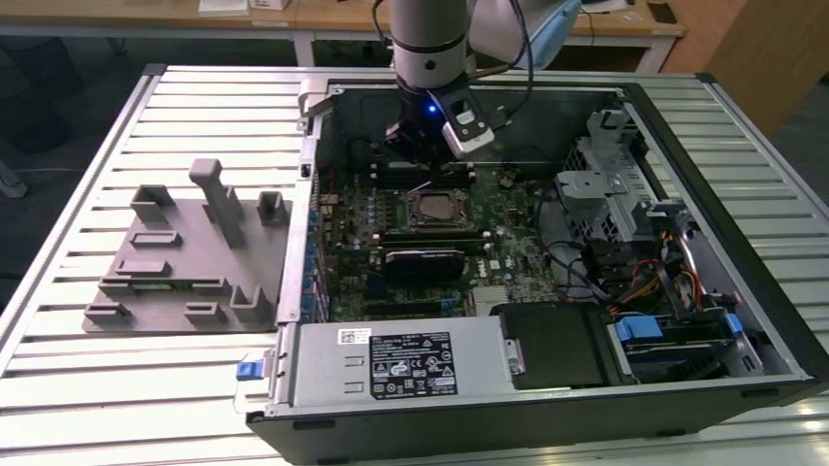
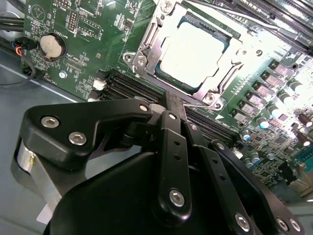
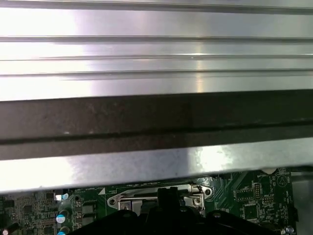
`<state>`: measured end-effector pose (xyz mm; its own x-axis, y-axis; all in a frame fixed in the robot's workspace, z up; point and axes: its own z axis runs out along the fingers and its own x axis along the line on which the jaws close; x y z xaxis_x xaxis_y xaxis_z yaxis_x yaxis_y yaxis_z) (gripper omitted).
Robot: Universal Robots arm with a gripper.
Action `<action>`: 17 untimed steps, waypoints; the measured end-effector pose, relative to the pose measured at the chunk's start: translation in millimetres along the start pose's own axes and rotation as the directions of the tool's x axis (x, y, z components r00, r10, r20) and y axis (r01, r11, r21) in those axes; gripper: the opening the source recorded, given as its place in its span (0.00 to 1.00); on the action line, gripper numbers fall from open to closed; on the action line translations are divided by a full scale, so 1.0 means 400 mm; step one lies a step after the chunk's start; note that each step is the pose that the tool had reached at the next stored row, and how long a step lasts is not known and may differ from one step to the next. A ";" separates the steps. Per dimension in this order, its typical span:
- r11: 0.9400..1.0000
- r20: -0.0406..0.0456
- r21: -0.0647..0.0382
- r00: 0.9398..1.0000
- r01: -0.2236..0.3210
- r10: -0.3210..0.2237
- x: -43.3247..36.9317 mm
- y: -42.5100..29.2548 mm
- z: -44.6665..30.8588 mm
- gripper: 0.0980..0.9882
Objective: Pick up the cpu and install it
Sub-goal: 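Install the first cpu locking lever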
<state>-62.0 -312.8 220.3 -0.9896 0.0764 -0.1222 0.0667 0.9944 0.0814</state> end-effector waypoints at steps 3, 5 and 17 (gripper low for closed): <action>1.000 0.003 -0.006 1.000 -0.001 0.001 0.000 0.000 0.005 0.01; 1.000 0.008 -0.009 1.000 0.000 0.000 0.001 -0.001 0.007 0.01; 1.000 0.023 -0.013 1.000 0.000 0.000 0.002 -0.001 0.017 0.01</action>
<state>-61.8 -312.8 213.5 -0.9864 0.0779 -0.1445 0.0646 0.9934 0.0946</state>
